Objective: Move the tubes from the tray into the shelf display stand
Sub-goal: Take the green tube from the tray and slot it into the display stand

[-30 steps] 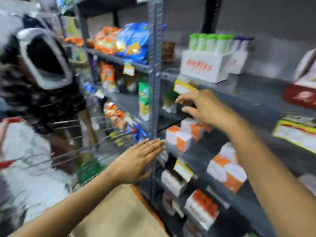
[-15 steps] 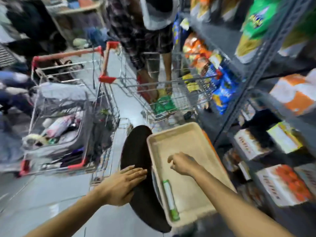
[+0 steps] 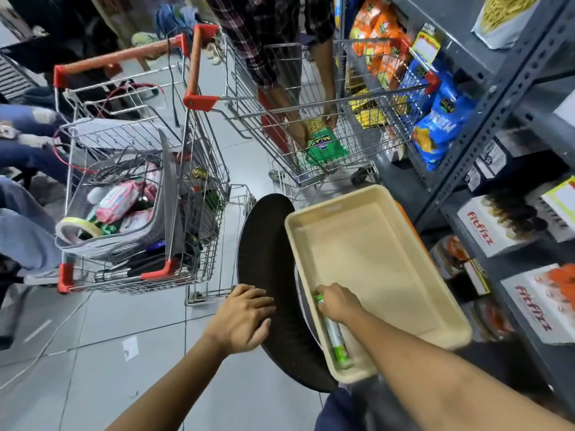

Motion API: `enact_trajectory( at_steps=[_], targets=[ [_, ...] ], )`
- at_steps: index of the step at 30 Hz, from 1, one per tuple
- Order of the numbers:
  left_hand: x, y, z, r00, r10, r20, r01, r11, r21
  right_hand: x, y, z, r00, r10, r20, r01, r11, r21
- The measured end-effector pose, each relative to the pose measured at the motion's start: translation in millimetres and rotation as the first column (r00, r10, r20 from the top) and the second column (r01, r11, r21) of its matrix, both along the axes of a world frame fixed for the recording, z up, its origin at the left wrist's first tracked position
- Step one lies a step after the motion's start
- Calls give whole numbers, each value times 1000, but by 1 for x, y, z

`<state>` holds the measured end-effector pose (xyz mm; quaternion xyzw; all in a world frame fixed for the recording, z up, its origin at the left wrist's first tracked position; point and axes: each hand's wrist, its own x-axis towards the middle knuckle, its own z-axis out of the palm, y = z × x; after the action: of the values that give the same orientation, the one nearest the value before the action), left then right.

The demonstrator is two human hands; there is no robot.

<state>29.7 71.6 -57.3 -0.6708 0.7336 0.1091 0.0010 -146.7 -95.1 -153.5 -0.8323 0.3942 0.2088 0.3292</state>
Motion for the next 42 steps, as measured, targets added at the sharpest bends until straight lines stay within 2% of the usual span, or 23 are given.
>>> enact_trajectory(
  at_steps=[4,9,14,19,20,22,25,28,30,32,34,39,42],
  targets=[
    [-1,-1,0,1000,1,-15,-1,1000,-1,7,-4,0,999,-22,-39,23,1000,11],
    [-2,-2,3,1000,11,-28,-10,1000,18,3,-28,22,994,-38,-99,49,993,107],
    [-4,-7,10,1000,17,-3,-17,1000,18,-11,-52,78,996,55,-66,-48,994,95],
    [-27,-37,32,984,-15,177,-12,988,153,-52,-82,187,976,-35,213,31,999,24],
    [-34,-51,38,979,-22,202,0,994,109,-66,-88,214,959,-67,274,71,998,-3],
    [-50,-89,58,988,-48,147,44,998,35,-96,-98,269,916,-121,383,151,987,-50],
    [-86,-167,107,986,-141,91,154,975,-159,-150,-106,364,884,-77,460,228,932,-283],
    [-138,-240,179,975,-222,27,215,892,-397,-203,-101,456,863,-47,503,301,848,-437],
    [-180,-285,225,941,-337,-30,280,826,-490,-243,-91,508,829,-85,552,378,814,-442],
    [-225,-322,267,879,-474,-57,361,738,-569,-280,-80,554,801,-101,590,421,796,-435],
    [-273,-348,308,780,-626,-22,457,592,-664,-313,-68,597,821,-84,564,440,722,-534],
    [-386,-373,384,608,-790,78,514,317,-797,-374,-49,684,865,-148,479,480,519,-707],
    [-436,-384,406,567,-817,110,558,283,-780,-400,-45,720,837,-209,505,545,393,-740]
  ],
)
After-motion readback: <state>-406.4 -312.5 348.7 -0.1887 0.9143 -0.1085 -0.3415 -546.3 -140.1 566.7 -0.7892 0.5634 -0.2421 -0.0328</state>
